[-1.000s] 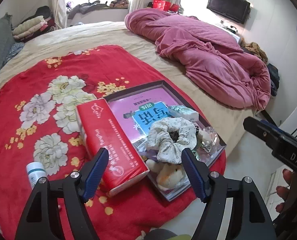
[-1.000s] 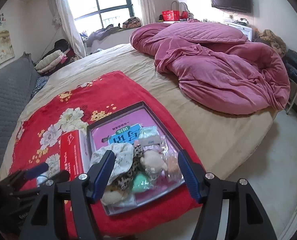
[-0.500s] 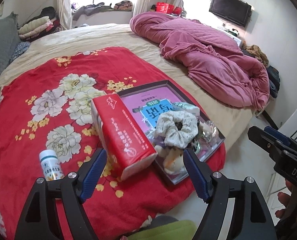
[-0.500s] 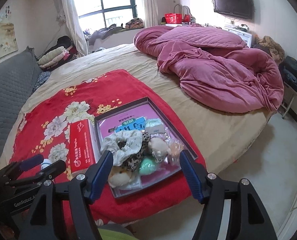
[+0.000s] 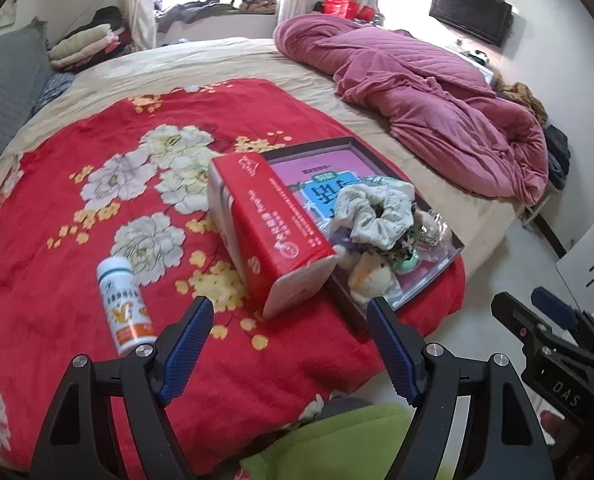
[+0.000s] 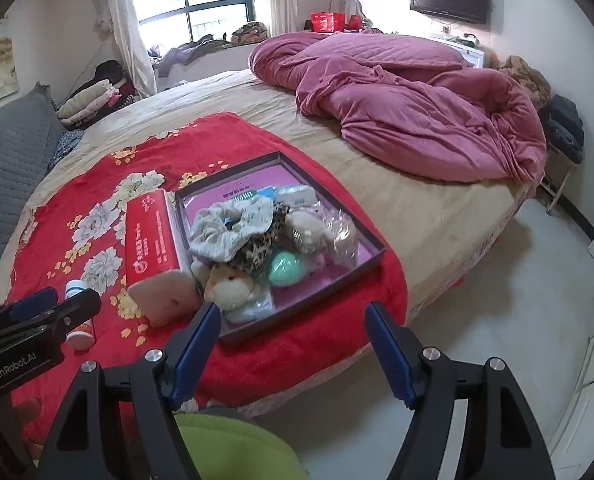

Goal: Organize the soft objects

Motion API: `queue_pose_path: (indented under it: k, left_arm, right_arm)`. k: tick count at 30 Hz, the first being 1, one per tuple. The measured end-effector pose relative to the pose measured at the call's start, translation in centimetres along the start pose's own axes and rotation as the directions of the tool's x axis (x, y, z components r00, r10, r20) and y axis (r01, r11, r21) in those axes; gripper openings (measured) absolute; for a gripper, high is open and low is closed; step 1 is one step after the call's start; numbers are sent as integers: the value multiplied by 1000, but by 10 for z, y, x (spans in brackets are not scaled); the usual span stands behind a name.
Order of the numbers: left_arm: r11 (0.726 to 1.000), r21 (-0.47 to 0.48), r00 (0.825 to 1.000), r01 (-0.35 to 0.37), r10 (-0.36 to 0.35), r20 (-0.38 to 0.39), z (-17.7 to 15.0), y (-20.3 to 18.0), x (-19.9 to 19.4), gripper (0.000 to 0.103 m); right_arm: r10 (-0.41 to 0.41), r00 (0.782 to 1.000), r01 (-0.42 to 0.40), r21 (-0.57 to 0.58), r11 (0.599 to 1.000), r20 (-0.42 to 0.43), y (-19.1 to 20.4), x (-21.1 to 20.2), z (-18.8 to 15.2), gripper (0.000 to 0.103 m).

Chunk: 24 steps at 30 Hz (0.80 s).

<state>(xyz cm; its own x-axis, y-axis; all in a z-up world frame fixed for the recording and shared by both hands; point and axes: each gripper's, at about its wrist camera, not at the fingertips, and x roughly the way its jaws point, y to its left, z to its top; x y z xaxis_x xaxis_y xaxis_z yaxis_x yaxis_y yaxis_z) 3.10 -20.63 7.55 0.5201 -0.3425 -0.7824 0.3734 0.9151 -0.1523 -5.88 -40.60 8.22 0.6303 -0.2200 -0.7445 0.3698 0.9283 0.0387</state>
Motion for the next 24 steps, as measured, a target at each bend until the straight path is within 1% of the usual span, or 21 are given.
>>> queue_pose_path:
  k: [9, 16, 24]
  left_arm:
    - [1000, -6, 999, -22, 22, -25, -20, 3, -4, 80]
    - [999, -6, 999, -32, 32, -25, -31, 4, -10, 80]
    - [1000, 2, 999, -30, 30, -23, -38, 0, -16, 80]
  right_arm:
    - [-1, 999, 1, -9, 1000, -38, 12, 2, -18, 74]
    - [1, 999, 0, 17, 1000, -32, 13, -6, -26, 74]
    - [-31, 999, 32, 29, 999, -23, 10, -12, -32, 74]
